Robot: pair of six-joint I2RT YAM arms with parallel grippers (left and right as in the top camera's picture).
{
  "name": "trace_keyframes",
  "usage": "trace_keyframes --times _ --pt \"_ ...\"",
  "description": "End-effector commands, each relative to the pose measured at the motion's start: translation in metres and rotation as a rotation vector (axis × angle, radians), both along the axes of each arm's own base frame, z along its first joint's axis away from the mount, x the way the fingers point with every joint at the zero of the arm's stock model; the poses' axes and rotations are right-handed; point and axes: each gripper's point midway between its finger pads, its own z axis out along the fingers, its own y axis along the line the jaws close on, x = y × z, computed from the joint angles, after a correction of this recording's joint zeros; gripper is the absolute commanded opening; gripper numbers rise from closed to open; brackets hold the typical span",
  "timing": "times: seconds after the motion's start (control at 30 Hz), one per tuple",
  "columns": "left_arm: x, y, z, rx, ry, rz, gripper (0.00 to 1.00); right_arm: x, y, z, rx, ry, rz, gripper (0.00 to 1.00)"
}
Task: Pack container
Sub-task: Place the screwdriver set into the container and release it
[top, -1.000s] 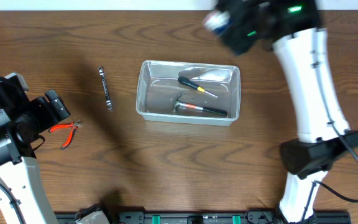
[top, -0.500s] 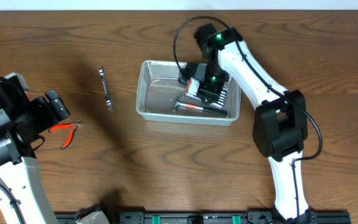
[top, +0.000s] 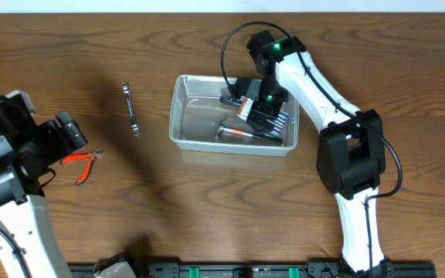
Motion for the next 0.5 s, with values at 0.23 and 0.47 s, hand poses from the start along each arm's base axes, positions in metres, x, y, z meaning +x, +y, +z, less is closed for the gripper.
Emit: trace_keyframes --times 0.23,0.47 --pt "-0.002 -0.007 0.025 0.071 -0.062 -0.069 0.98 0.029 0.016 0.122 0.146 -0.286 -0.017 0.99" --pt "0.028 -0.057 0.046 0.047 -0.068 -0.236 0.98 0.056 -0.048 0.301 0.364 -0.701 -0.361 0.99"
